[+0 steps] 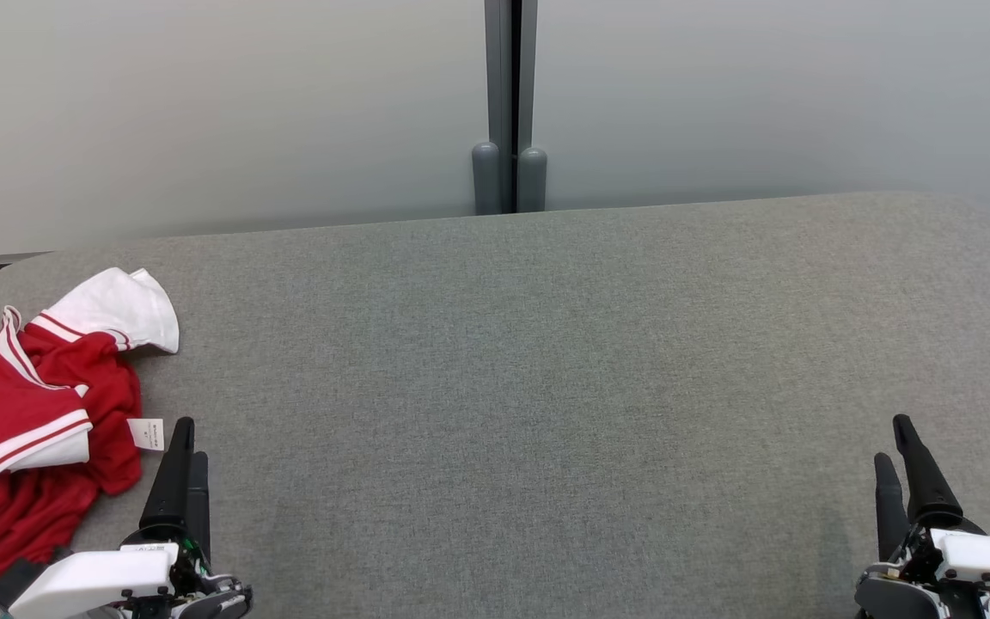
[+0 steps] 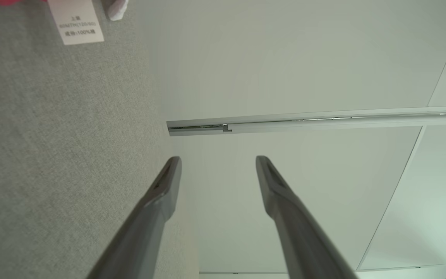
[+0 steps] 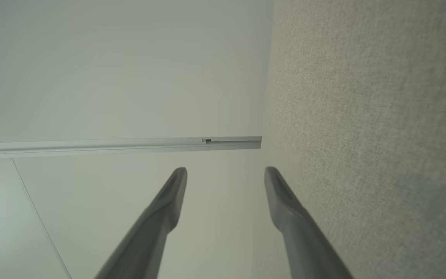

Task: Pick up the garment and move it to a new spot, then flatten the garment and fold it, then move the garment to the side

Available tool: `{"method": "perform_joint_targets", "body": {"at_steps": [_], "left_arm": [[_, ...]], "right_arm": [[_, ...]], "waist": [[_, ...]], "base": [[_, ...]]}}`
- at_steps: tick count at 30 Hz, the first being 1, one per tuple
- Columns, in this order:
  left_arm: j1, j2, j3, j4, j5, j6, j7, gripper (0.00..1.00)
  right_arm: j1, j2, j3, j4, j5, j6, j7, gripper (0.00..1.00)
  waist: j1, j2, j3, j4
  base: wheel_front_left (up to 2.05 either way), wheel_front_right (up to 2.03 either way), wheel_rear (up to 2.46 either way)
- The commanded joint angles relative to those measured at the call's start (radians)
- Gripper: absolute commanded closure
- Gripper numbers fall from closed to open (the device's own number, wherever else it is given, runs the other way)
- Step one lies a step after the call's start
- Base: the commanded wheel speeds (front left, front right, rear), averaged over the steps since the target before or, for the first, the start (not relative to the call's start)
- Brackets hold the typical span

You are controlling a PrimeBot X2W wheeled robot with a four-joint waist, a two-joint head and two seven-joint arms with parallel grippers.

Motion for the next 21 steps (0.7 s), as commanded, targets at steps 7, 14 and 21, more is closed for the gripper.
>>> {"method": "perform_joint_targets", "body": {"at_steps": [7, 14, 21], "left_arm": [[-0.013, 0.012, 0.0, -0.066, 0.17, -0.001, -0.04, 0.0], [-0.007, 0.013, -0.004, -0.125, 0.366, 0.017, -0.07, 0.0], [0.005, 0.014, -0.048, -0.157, 0.522, 0.057, -0.095, 0.0]], "right_arm": [[-0.024, -0.009, 0.009, -0.07, -0.193, 0.0, -0.044, 0.0], [-0.022, -0.01, 0.06, -0.106, -0.376, 0.0, -0.074, 0.0], [-0.019, -0.011, 0.11, -0.112, -0.532, 0.0, -0.099, 0.0]], "waist": [[0.0, -0.0001, 0.003, 0.001], [0.0, -0.0001, 0.005, 0.002], [0.0, -0.0001, 0.006, 0.001]], "base": [[0.0, 0.0, 0.0], [0.0, 0.0, 0.0], [0.0, 0.0, 0.0]]}}
